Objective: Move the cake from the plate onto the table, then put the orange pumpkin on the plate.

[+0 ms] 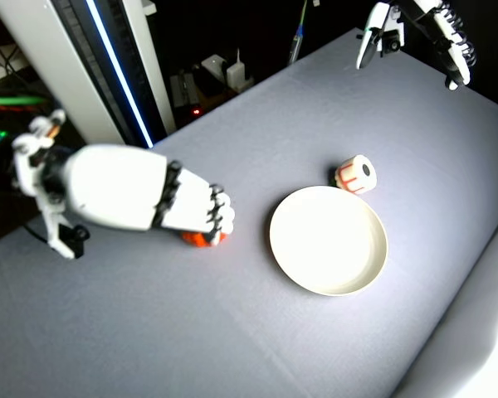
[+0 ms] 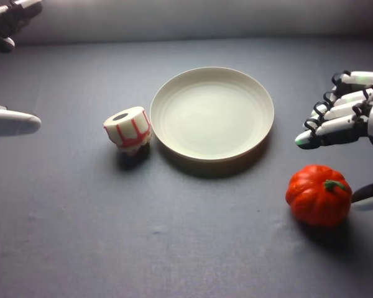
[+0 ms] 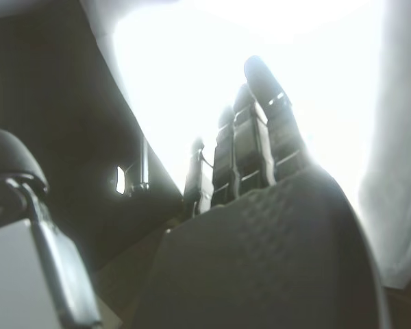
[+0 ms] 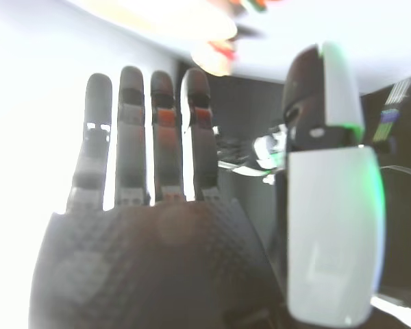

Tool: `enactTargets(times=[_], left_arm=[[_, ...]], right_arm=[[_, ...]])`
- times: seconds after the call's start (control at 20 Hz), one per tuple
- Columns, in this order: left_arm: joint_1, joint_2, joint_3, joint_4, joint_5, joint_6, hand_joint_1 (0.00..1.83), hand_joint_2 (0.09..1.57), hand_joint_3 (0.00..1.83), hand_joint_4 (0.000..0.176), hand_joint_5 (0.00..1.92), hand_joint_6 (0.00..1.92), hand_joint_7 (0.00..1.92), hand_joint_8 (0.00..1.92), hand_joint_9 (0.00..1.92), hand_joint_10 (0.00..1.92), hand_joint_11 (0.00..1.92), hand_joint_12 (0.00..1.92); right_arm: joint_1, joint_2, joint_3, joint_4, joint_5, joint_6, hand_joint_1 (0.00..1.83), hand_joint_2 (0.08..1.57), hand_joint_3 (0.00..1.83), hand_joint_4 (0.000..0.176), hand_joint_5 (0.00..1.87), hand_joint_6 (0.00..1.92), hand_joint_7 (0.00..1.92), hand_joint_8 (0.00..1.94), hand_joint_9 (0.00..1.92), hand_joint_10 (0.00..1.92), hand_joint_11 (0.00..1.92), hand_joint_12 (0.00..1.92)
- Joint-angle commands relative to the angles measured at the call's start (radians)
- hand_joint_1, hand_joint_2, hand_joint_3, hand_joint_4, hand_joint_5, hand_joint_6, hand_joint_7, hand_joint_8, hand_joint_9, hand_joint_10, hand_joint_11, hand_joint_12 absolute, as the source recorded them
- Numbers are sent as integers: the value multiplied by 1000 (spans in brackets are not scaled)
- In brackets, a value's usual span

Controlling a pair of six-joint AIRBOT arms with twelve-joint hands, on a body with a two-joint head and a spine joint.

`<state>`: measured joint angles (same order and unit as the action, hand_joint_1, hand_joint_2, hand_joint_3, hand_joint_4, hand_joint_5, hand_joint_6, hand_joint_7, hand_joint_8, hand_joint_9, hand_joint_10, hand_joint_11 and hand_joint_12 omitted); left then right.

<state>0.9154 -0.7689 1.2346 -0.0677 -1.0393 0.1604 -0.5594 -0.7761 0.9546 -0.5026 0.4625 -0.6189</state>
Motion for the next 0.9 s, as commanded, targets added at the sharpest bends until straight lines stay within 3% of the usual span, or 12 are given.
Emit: enactTargets(times=[0.0, 0.05, 0.1, 0.2, 0.35, 0.4, 0.5, 0.6, 0.7, 0.75, 0.85], left_arm=[[-2, 15, 2, -39, -115, -4, 895, 867, 0, 156, 100, 3, 122, 2, 154, 6, 0, 851], [-1, 20, -1, -41, -120, -4, 908, 852, 0, 172, 94, 1, 123, 1, 143, 3, 0, 857], [-1, 23, -2, -41, -122, -4, 910, 852, 0, 175, 93, 0, 111, 0, 130, 1, 0, 837], [1, 31, -8, -41, -123, -4, 888, 897, 8, 176, 108, 3, 78, 3, 104, 1, 0, 1001], [6, 35, -13, -42, -129, -4, 862, 888, 1, 176, 90, 1, 30, 0, 74, 0, 0, 970], [7, 35, -13, -42, -127, -4, 888, 877, 0, 168, 92, 1, 43, 3, 80, 2, 0, 881], [8, 35, -14, -42, -126, -4, 874, 874, 0, 158, 96, 1, 89, 9, 134, 20, 0, 822], [8, 35, -15, -42, -126, -4, 883, 876, 0, 163, 92, 2, 86, 2, 118, 6, 0, 724], [11, 35, -16, -42, -126, -4, 876, 872, 0, 160, 66, 0, 53, 0, 74, 2, 0, 660], [13, 35, -17, -42, -126, -4, 880, 861, 0, 173, 67, 0, 60, 2, 95, 8, 0, 672], [13, 35, -18, -42, -127, -4, 883, 855, 0, 176, 67, 1, 58, 0, 111, 13, 0, 678]], right_arm=[[21, 6, 1, -32, 40, 37, 905, 1001, 0, 0, 563, 17, 565, 37, 521, 65, 0, 1272], [52, 7, -1, -122, 14, 102, 901, 1008, 3, 0, 563, 16, 556, 27, 519, 61, 0, 1239], [75, 7, -2, -207, -14, 163, 881, 1010, 3, 0, 563, 14, 549, 19, 520, 58, 0, 1247], [111, 7, -2, -362, -52, 284, 893, 1002, 0, 0, 595, 26, 539, 9, 543, 61, 0, 1343], [117, 8, -1, -432, -60, 342, 947, 986, 0, 0, 581, 14, 468, 0, 492, 29, 0, 1263], [117, 8, 3, -434, -66, 342, 955, 981, 0, 0, 582, 13, 467, 1, 485, 23, 0, 1222], [117, 6, 7, -437, -80, 342, 924, 994, 1, 0, 543, 2, 406, 0, 399, 0, 0, 1053], [117, 0, 15, -435, -90, 342, 892, 1001, 2, 0, 471, 0, 339, 0, 302, 0, 0, 904], [117, -11, 28, -426, -94, 342, 827, 1001, 1, 0, 301, 1, 158, 0, 145, 4, 0, 511], [117, -13, 28, -427, -97, 342, 816, 970, 0, 9, 225, 2, 69, 4, 66, 9, 0, 260], [117, -20, 31, -425, -100, 342, 840, 920, 0, 38, 117, 0, 2, 0, 13, 0, 0, 205]])
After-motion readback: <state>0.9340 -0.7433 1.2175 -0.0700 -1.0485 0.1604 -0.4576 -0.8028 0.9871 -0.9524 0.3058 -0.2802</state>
